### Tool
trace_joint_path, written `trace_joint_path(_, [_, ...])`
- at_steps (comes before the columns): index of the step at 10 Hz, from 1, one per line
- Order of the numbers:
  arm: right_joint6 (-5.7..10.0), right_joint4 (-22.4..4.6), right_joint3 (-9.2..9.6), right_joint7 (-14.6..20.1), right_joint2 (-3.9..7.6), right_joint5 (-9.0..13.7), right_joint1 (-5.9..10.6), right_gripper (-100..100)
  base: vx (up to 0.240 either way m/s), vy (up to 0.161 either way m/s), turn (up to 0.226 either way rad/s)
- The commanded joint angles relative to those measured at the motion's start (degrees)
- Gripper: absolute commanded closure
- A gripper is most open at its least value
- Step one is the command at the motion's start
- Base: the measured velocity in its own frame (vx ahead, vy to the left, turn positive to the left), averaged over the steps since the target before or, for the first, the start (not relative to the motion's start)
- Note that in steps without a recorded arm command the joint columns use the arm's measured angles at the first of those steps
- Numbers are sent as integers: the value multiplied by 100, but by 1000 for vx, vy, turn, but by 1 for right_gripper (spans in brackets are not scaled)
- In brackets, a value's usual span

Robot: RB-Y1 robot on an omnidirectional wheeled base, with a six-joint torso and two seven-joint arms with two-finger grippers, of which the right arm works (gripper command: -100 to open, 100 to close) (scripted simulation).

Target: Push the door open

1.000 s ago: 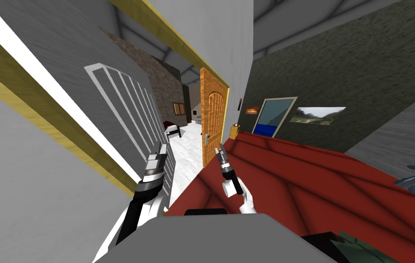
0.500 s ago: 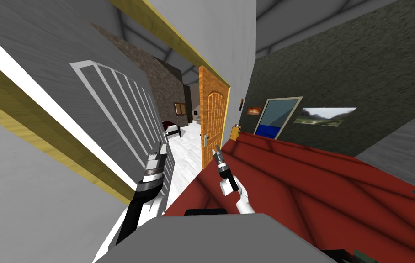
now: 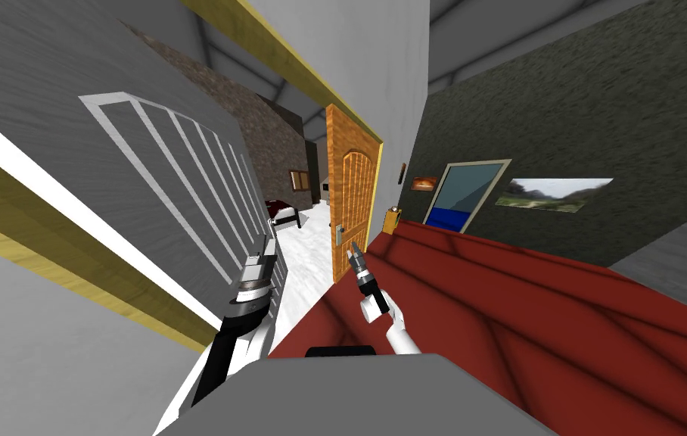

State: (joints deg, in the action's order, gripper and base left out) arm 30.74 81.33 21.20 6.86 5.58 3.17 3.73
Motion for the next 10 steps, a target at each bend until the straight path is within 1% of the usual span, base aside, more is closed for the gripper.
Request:
trace_joint_path(1, [-36,-216,66,6,-7,36,151,-100,83,-111,48])
trace_joint_path(10, [-119,-1353,451,10,-95,210,833,-100,80,-86,47])
